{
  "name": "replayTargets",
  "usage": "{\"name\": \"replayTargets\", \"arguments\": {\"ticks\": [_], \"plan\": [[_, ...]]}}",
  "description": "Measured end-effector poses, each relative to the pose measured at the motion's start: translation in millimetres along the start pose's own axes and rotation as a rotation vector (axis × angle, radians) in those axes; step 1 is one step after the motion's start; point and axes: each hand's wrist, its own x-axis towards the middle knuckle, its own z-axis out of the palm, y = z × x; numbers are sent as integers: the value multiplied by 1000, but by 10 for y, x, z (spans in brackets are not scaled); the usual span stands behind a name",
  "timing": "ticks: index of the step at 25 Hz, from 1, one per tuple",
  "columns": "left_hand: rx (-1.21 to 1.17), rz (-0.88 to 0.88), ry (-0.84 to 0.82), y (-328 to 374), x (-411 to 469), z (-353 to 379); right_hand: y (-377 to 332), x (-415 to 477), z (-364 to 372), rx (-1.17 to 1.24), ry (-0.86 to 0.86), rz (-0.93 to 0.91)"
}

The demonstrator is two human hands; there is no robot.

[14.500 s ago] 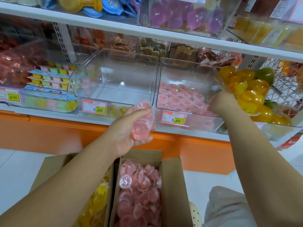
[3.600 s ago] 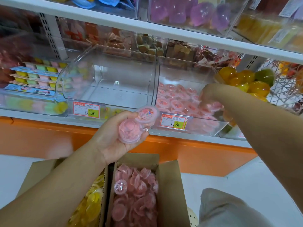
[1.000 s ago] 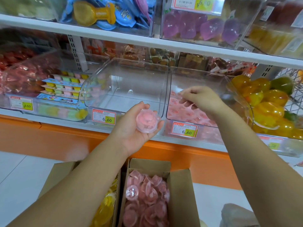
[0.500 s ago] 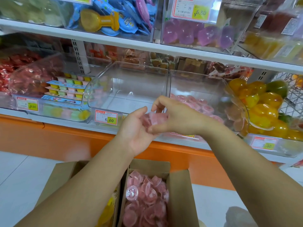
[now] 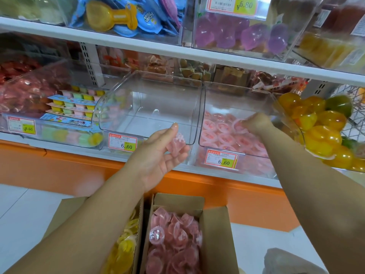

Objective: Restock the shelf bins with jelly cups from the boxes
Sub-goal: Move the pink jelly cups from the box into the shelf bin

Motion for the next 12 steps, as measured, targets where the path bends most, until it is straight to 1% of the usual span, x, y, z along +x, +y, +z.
{"name": "replayTargets", "arguments": {"ticks": [1,4,5,7,9,12], "plan": [[9,2,-12,4,6,-15,18,59,22,-28,-13,20],[-62,-58,-51,30,1,-12,60,153,74,-253,-10,27],[-76,-71,-71,37,-4,-6,70,157,86,-224,3,34],[-16,-57,-99,12,5,-3,122,159,95,-163,5,34],[22,-27,-92,-17,14,3,168,141,125,-161,-28,6],[94,5,-63,-57,1,19,200,68,94,-58,-35,-37]]}}
